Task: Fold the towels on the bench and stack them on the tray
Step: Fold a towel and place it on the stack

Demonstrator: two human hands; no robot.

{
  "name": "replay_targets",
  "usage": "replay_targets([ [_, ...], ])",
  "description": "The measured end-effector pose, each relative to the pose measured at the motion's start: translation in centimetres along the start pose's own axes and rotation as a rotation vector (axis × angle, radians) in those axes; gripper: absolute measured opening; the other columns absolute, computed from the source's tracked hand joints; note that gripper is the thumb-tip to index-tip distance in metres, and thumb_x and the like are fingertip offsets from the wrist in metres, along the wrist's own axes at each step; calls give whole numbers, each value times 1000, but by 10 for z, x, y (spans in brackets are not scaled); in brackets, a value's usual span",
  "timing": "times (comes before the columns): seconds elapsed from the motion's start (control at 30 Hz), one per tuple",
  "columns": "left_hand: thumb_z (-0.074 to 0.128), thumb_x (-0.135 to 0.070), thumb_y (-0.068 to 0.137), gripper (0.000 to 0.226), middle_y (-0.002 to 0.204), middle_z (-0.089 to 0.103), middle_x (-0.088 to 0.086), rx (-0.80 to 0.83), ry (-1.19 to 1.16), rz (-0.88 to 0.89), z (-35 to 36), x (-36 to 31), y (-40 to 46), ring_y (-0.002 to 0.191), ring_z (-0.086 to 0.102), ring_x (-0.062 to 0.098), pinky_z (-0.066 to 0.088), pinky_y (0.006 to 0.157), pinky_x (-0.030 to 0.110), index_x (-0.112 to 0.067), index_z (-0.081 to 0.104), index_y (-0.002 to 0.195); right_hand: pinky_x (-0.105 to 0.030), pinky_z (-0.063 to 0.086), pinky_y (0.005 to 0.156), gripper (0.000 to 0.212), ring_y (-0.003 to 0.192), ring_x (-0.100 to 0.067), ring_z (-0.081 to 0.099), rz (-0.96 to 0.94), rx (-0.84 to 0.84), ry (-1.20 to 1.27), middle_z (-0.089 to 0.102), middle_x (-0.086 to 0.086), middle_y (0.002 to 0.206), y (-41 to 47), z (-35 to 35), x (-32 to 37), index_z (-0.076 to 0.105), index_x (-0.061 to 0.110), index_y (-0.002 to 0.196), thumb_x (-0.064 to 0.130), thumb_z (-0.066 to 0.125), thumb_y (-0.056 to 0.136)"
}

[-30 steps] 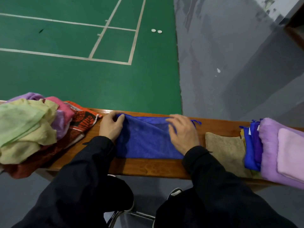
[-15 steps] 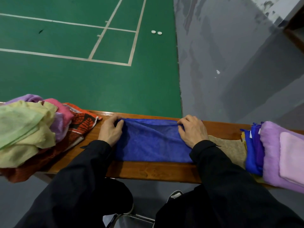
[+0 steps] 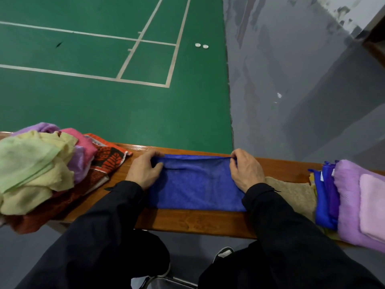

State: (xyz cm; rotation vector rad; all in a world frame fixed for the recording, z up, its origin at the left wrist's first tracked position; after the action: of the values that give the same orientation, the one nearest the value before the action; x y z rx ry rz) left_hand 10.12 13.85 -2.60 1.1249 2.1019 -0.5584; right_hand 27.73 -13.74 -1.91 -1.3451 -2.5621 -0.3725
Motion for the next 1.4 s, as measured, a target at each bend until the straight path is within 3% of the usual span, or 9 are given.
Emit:
replay_targets([
  [0.23,64,-14,94,12,104,72,4,-176,30,35,2,-8,10,97,65,24,50,88,35,-15,71,104,-44,48,75,5,84,-29,57,58,-139,75,60,-7,93,-3,16,-2,56,12,99,16,53,101],
  [0.47,66,-23,95,12,96,63,6,-336,259,108,21,5,22,93,60,31,48,77,41,-14,69,102,-44,47,77,14,85,-27,53,62,-184,29,57,-7,97,0,27,-7,58,13,100,22,46,101],
  [0.63,65,-24,92,18,103,64,9,-351,302,133,27,6,28,97,60,34,49,81,43,-15,68,107,-44,44,87,14,95,-32,55,101,-231,41,60,-12,104,7,30,-12,66,12,106,22,58,101],
  [0.87,49,-38,82,58,125,54,2,-286,-190,97,11,14,17,118,56,21,44,110,42,-15,56,135,-32,38,88,14,102,-29,52,165,-177,133,56,-8,106,4,30,-15,66,12,104,25,59,102],
  [0.93,49,-42,87,60,137,51,9,-329,-1,200,11,0,6,134,47,28,34,118,41,-12,56,138,-35,41,89,15,102,-29,52,161,-164,137,55,-7,106,5,29,-14,65,12,104,25,58,102],
  [1.03,48,-50,93,56,151,50,9,-239,410,416,48,-37,-15,149,32,32,23,121,56,-22,58,141,-39,46,91,16,103,-26,52,176,-146,114,55,-6,108,7,28,-12,62,14,108,28,56,103],
  [1.2,16,-76,94,80,171,6,1,67,706,278,96,-40,-23,158,1,23,-5,121,62,-35,12,162,-38,45,94,29,109,-29,58,194,-85,246,59,-7,115,14,22,-17,64,15,117,38,52,105],
  [1.3,11,-77,94,81,171,-1,1,87,730,278,95,-40,-26,158,-3,22,-7,121,63,-35,6,162,-39,39,111,54,131,-26,52,303,-55,480,56,-9,143,18,-6,-10,53,14,143,51,37,108],
  [1.4,14,-76,93,81,171,-4,1,101,737,243,94,-40,-35,158,-5,22,-9,121,62,-35,5,162,-37,28,120,60,143,-26,42,86,-242,354,50,-11,153,-4,-30,22,51,11,148,49,33,106],
])
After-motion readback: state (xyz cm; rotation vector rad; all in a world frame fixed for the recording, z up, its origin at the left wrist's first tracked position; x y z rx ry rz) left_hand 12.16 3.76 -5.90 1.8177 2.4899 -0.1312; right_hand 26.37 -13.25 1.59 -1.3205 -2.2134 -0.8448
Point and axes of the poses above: each hand's wrist, its own y-axis towards the middle knuckle, its own z-axis out of the palm, x = y × z, the point moved 2 cm from there along y, towards the middle knuckle
